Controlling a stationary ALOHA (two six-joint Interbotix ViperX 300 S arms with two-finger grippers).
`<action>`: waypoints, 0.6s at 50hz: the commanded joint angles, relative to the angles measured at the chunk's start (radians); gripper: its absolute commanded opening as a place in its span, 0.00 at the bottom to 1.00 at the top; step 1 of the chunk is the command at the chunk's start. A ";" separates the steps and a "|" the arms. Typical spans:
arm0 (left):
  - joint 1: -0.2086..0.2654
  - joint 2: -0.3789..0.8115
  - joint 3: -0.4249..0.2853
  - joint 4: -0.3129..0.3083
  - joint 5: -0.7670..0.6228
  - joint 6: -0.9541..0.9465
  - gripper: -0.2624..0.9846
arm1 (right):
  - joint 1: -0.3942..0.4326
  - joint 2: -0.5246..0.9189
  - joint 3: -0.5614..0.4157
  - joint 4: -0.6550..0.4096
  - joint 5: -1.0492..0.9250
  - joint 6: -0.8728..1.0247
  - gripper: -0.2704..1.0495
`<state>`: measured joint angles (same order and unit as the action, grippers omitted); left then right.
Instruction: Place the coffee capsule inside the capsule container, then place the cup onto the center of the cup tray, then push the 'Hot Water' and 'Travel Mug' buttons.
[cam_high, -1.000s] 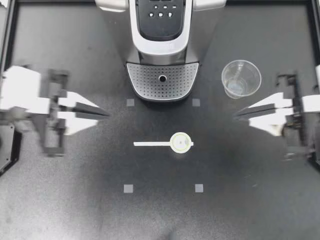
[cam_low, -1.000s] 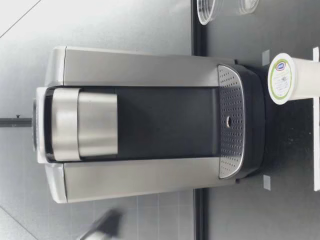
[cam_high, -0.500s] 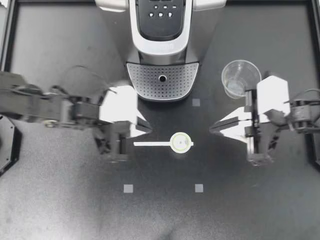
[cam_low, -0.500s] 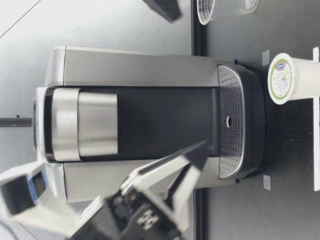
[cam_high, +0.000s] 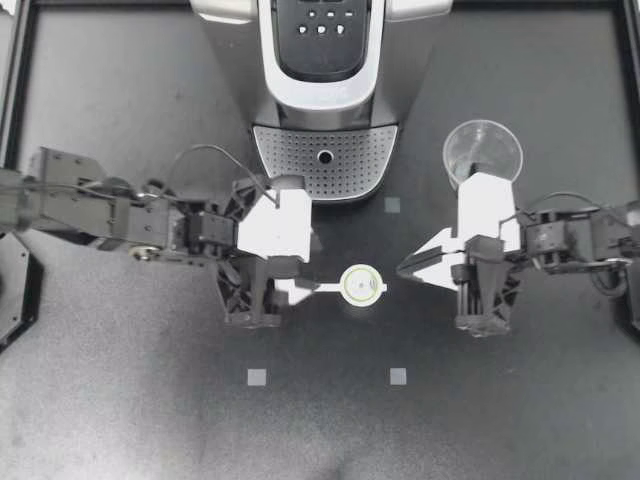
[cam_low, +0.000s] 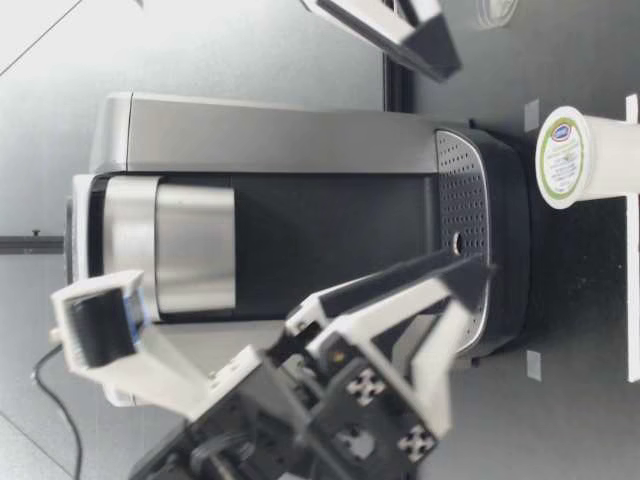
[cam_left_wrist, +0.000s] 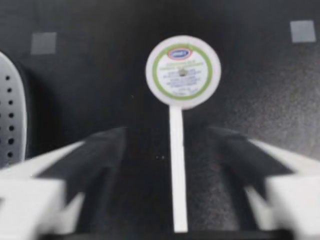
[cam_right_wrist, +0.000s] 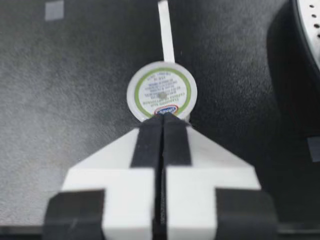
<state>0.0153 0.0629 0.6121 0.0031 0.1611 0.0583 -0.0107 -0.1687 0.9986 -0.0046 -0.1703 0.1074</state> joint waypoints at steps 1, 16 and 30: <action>-0.009 0.005 -0.034 0.002 -0.012 0.002 0.88 | -0.002 0.011 -0.026 -0.003 -0.005 -0.003 0.25; -0.017 0.074 -0.055 0.002 -0.060 0.002 0.87 | -0.003 0.078 -0.044 -0.014 -0.008 -0.005 0.25; -0.017 0.106 -0.058 0.002 -0.130 0.003 0.87 | 0.005 0.106 -0.060 -0.017 -0.008 -0.005 0.25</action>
<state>0.0000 0.1795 0.5783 0.0031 0.0491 0.0614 -0.0107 -0.0583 0.9603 -0.0199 -0.1718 0.1043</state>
